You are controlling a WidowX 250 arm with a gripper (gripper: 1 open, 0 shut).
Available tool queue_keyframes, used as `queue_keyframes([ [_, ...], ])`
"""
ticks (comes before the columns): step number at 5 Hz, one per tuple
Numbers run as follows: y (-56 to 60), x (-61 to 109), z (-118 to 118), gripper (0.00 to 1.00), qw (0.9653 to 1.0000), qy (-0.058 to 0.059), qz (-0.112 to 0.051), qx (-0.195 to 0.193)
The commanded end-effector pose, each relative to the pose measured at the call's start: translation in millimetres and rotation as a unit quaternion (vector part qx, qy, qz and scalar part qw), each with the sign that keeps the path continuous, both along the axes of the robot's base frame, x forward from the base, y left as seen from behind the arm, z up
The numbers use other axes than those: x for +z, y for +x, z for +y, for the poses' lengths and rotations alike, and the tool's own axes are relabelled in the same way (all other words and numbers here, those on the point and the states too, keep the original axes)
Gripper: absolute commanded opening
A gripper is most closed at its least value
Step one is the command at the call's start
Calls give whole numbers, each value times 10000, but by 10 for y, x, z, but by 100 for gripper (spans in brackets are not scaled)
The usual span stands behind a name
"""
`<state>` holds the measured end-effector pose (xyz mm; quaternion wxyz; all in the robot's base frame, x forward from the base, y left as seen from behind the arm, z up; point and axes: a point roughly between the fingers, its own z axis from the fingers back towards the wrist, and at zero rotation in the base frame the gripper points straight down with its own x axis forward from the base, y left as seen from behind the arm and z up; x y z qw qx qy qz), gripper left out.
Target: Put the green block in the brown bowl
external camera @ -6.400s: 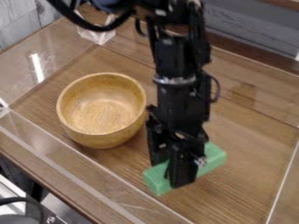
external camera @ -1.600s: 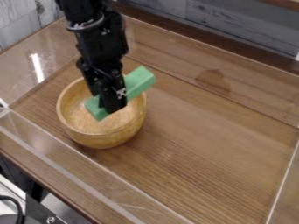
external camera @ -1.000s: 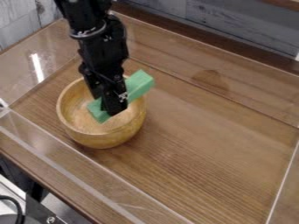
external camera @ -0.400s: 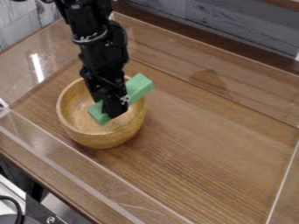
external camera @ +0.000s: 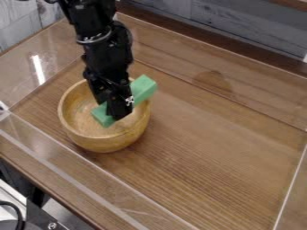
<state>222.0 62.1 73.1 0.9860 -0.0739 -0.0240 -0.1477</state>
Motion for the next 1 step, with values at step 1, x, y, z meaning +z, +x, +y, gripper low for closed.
queue_keyframes([
  [1,108,109,83,0,9996,90,-220,124],
])
